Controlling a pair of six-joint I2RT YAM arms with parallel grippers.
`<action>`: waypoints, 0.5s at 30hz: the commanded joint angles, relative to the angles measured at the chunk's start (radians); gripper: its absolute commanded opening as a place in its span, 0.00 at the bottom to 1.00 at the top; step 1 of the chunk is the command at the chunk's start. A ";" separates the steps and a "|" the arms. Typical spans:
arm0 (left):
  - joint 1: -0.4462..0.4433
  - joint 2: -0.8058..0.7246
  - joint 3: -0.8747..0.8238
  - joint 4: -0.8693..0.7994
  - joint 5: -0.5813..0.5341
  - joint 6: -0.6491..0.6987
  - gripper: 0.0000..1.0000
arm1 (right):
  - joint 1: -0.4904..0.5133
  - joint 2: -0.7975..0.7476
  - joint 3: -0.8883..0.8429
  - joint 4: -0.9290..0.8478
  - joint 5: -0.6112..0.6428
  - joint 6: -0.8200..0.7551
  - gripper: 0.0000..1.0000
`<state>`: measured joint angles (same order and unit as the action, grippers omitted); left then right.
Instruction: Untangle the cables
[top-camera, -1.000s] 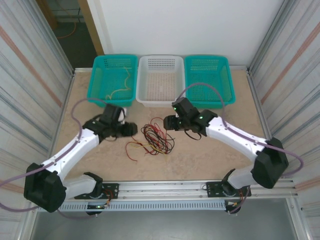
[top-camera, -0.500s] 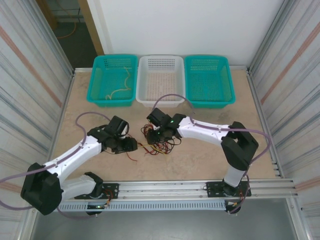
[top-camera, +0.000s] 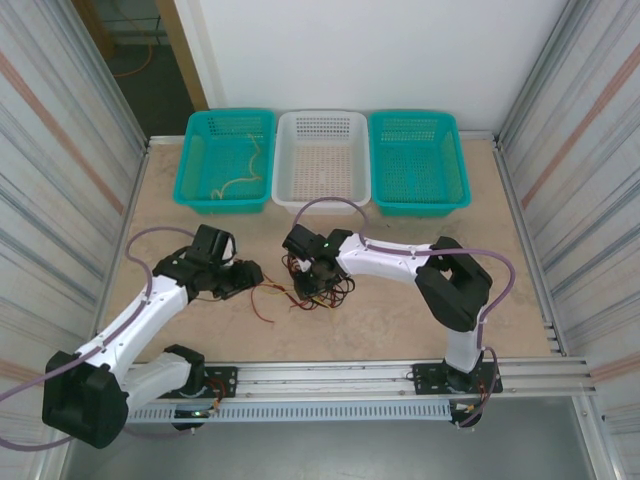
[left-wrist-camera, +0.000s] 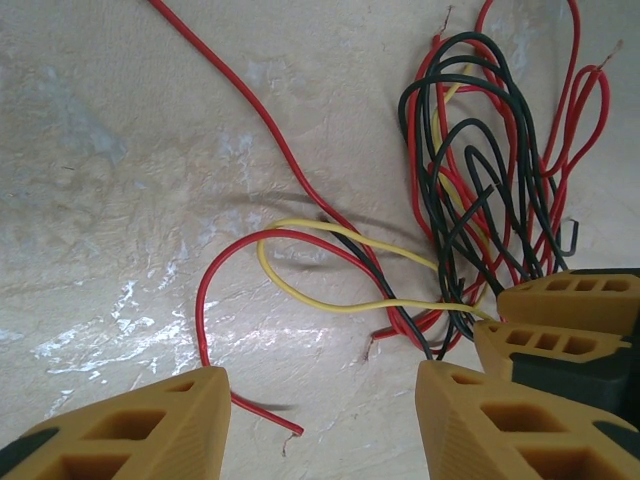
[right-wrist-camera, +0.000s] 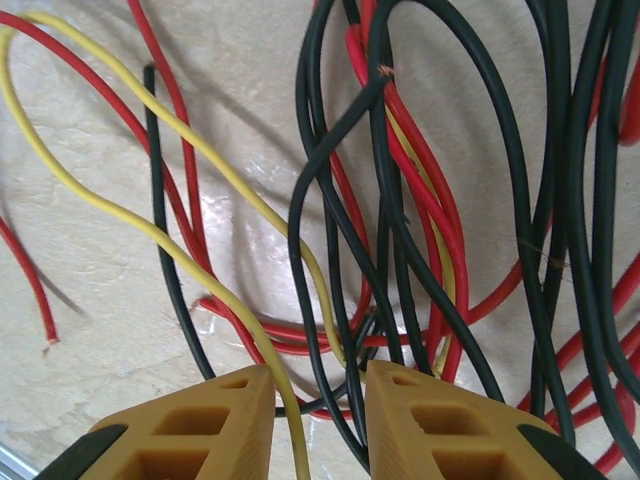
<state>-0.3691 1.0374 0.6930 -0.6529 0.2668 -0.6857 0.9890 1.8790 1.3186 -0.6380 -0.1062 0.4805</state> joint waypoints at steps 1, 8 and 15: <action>0.017 -0.013 0.010 0.010 0.028 -0.015 0.53 | 0.002 0.017 0.035 -0.040 -0.016 -0.037 0.29; 0.028 0.007 0.046 0.044 0.068 -0.026 0.53 | -0.013 -0.058 0.024 -0.030 0.011 -0.080 0.00; 0.027 0.009 0.084 0.155 0.180 -0.109 0.64 | -0.052 -0.279 -0.013 -0.005 0.020 -0.130 0.00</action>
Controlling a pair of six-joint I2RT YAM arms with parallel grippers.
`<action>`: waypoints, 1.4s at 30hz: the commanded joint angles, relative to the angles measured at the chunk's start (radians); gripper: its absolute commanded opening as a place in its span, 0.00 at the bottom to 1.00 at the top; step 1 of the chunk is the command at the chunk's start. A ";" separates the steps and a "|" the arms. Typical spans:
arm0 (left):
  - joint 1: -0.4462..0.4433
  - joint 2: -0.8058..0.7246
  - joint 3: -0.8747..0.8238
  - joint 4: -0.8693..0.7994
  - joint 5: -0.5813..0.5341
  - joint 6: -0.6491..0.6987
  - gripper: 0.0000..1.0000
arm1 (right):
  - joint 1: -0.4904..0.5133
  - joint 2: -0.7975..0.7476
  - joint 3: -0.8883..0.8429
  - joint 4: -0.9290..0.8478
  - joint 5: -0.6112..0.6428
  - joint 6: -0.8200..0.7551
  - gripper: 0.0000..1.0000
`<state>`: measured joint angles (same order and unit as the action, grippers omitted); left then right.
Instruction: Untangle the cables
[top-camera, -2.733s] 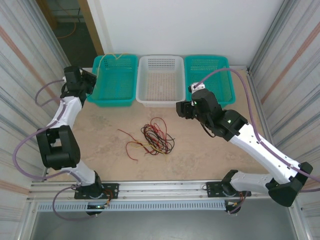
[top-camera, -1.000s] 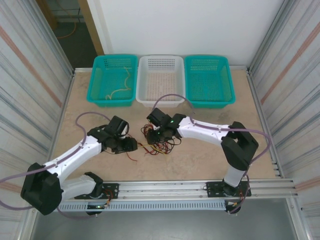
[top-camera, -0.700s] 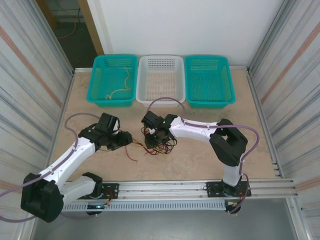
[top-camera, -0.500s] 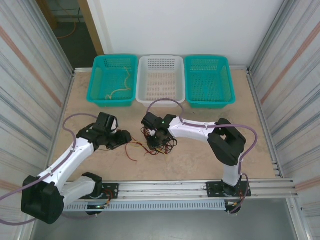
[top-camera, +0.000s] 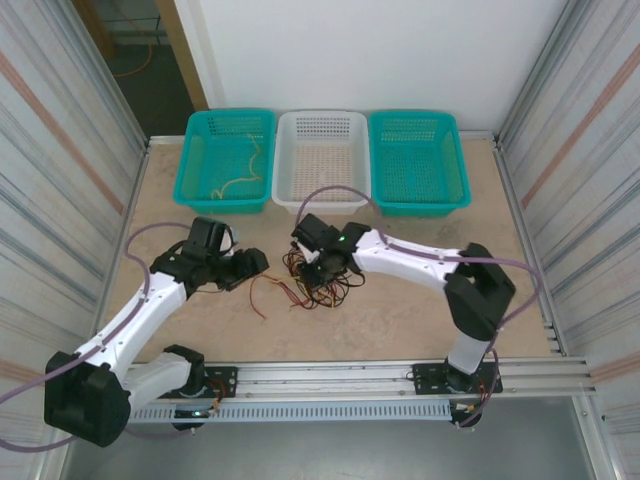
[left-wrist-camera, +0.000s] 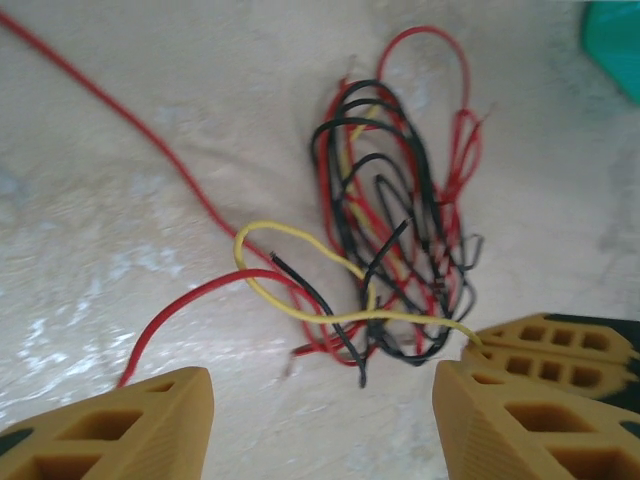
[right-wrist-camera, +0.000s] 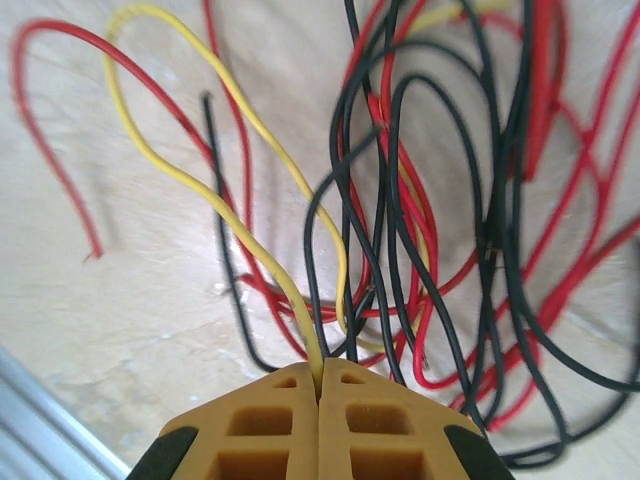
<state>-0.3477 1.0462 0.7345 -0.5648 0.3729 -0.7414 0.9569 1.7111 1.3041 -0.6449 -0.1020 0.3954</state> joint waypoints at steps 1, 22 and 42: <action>0.006 0.000 0.047 0.080 0.084 -0.068 0.65 | -0.028 -0.134 0.001 0.002 0.015 -0.048 0.00; -0.021 0.080 0.170 0.281 0.245 -0.285 0.54 | -0.119 -0.384 0.049 0.084 -0.119 -0.014 0.00; -0.008 0.040 0.034 0.432 0.269 -0.544 0.46 | -0.138 -0.383 -0.006 0.161 -0.128 0.053 0.00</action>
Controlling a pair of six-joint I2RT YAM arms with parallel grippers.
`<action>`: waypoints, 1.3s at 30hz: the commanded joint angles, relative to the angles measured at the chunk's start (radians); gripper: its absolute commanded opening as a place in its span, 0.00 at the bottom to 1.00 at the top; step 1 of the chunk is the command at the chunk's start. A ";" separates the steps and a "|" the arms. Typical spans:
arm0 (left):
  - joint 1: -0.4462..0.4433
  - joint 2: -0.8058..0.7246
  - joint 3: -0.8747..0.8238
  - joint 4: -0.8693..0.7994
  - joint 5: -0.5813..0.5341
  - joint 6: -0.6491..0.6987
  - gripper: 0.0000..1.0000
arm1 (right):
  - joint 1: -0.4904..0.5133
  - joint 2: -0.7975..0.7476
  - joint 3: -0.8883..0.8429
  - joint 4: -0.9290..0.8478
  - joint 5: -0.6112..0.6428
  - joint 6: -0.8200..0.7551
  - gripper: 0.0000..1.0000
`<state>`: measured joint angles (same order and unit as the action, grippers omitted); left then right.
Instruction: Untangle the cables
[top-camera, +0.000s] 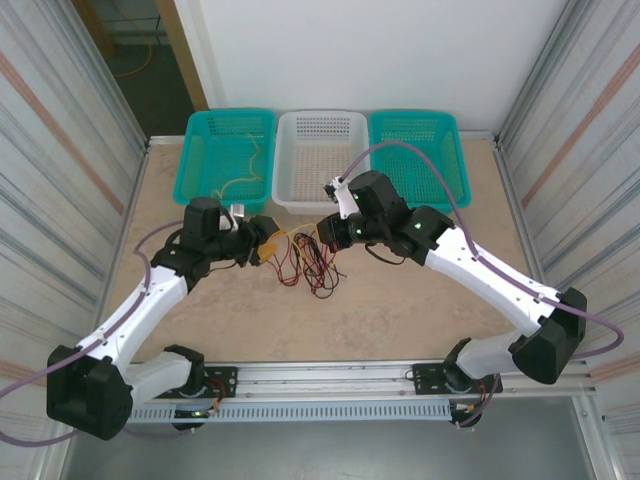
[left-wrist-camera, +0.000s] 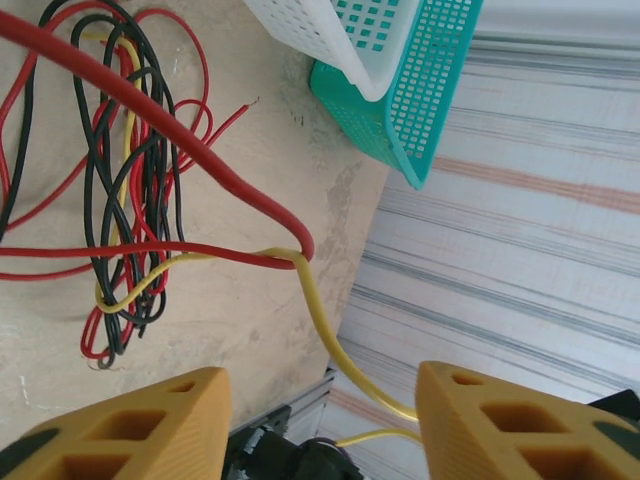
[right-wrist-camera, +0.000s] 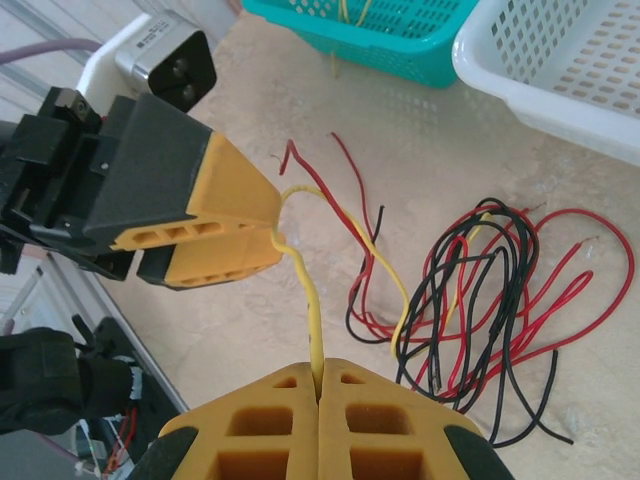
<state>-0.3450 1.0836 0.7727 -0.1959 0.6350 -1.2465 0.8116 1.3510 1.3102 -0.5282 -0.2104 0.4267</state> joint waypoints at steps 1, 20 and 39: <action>-0.013 0.010 -0.003 0.075 0.006 -0.043 0.43 | 0.010 -0.020 -0.012 0.046 -0.020 0.023 0.00; -0.021 0.044 0.118 0.002 0.020 0.098 0.00 | -0.004 -0.059 -0.030 0.043 0.034 0.038 0.35; -0.166 0.103 0.483 -0.077 0.098 0.367 0.00 | -0.106 -0.023 -0.247 0.271 -0.124 0.170 0.69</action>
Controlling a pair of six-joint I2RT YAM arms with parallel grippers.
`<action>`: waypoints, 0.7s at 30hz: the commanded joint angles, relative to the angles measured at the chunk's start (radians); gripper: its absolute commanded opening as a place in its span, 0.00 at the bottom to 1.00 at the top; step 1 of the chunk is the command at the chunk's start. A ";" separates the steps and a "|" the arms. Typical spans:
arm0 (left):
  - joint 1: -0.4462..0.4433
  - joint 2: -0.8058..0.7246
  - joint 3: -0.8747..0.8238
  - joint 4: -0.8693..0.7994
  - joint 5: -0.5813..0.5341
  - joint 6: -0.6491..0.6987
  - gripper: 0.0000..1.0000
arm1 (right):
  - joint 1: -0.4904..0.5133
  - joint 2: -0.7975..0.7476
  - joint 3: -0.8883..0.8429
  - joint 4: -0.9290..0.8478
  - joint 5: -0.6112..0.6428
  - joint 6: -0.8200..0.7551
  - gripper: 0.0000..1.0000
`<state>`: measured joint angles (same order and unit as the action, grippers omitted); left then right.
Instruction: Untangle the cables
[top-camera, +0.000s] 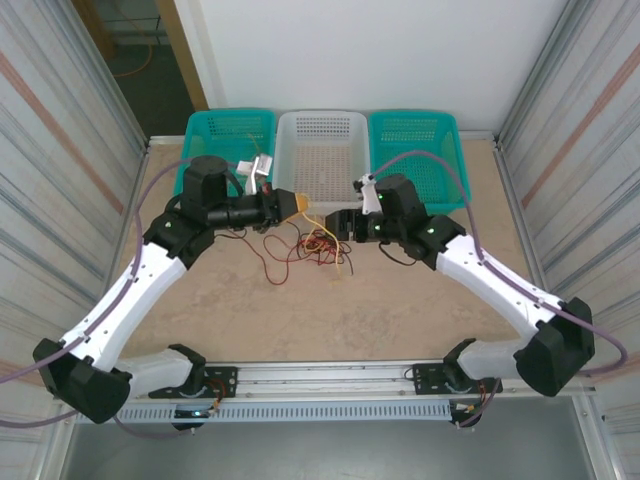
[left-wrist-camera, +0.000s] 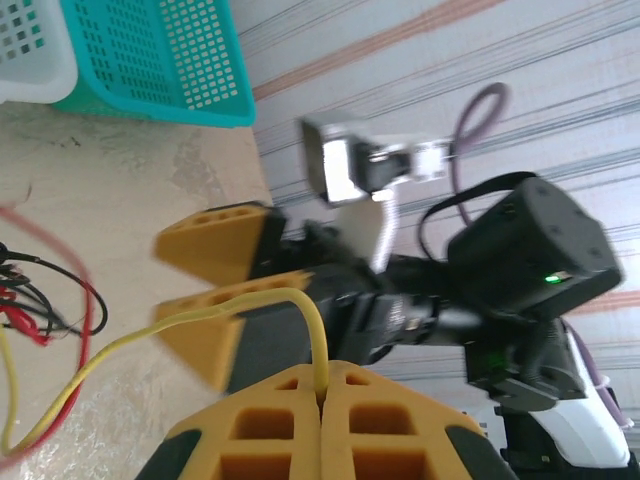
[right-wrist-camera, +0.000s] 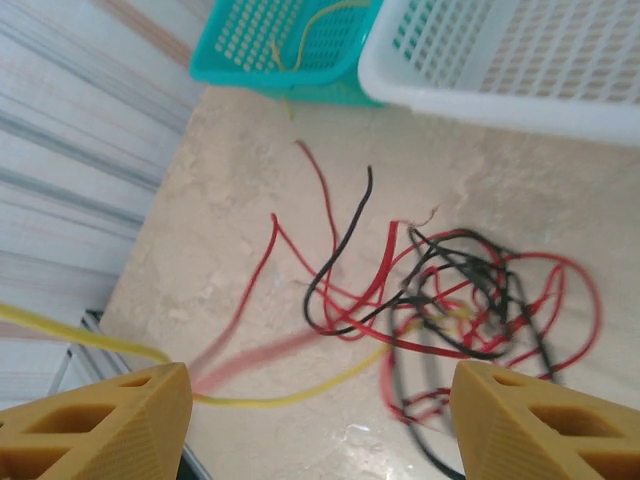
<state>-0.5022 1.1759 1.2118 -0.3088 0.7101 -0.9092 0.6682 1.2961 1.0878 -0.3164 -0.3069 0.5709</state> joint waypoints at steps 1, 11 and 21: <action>-0.013 0.015 0.051 0.048 0.025 0.023 0.00 | 0.050 0.046 -0.035 0.067 -0.019 0.031 0.69; -0.023 0.031 0.188 -0.024 0.029 0.092 0.00 | 0.031 0.198 -0.117 0.072 0.058 0.090 0.60; 0.088 -0.009 0.295 -0.076 0.082 0.093 0.00 | -0.029 0.317 -0.204 0.134 0.033 0.145 0.39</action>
<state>-0.4374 1.1866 1.4750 -0.3702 0.7425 -0.8337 0.6403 1.5894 0.8700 -0.1925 -0.2813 0.6964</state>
